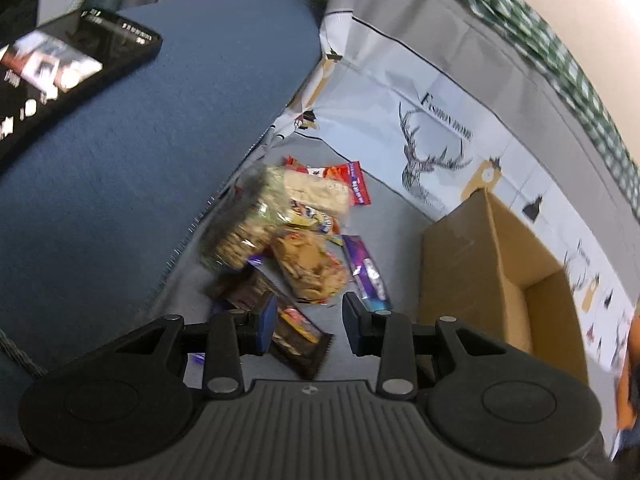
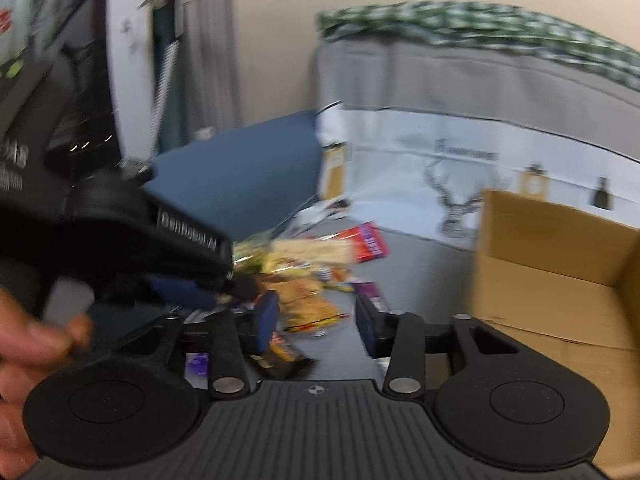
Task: Organize snacks
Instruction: 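Grasp the dark brown chocolate bar with the right tool while the left tool approaches the snacks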
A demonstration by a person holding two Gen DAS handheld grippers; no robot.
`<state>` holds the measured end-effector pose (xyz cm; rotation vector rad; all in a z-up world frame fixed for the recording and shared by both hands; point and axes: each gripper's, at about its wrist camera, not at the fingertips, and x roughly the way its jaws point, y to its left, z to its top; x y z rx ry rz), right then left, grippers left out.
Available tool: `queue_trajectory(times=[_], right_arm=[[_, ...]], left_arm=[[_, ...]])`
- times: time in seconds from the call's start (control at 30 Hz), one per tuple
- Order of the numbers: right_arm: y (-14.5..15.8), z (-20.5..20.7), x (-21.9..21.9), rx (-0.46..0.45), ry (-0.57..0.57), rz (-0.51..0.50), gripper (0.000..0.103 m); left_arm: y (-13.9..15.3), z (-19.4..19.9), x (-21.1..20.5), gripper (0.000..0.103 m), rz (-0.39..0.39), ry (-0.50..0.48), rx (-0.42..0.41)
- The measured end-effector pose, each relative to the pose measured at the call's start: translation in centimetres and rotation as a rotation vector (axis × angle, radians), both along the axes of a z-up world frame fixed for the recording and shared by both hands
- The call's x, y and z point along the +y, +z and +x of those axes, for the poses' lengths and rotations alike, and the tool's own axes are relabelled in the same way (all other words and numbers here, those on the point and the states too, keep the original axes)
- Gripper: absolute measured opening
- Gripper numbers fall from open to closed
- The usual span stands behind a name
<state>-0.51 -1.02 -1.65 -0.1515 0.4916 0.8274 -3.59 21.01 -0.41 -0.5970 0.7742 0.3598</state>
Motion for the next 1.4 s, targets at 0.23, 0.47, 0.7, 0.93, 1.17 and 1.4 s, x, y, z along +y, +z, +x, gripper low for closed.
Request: queue_trajectory(times=[0.23,0.47,0.7,0.93,1.17,1.4], right_arm=[[-3.5,1.8,5.6,0.103,0.103,-0.139,0.074],[-8.1,2.8,9.5,0.117,0.176,-0.282,0.081],[-9.8,3.5,10.1,0.13,0.226,-0.335,0.059],[-8.5,2.2,8.2,0.14,0.236,-0.321,0.029],[-5.7,0.0,4.9,0.174,0.122,-0.363,0.015],[-7.2,-2.2,2.1,0.182,0.036,-0.332,0.016]], left_arm=[[-0.5,-0.4,1.3,0.039,0.086,-0.049,0.035],[-0.7,-0.4,1.7,0.039,0.094,-0.058,0.042],[-1.0,0.0,1.9,0.04,0.07,-0.056,0.04],[-0.4,-0.3,1.8,0.039,0.087,-0.073,0.035],[1.4,2.6,0.8,0.063,0.281,-0.18,0.067],[-2.1,6.1,-1.9,0.077,0.587,-0.229,0.152]])
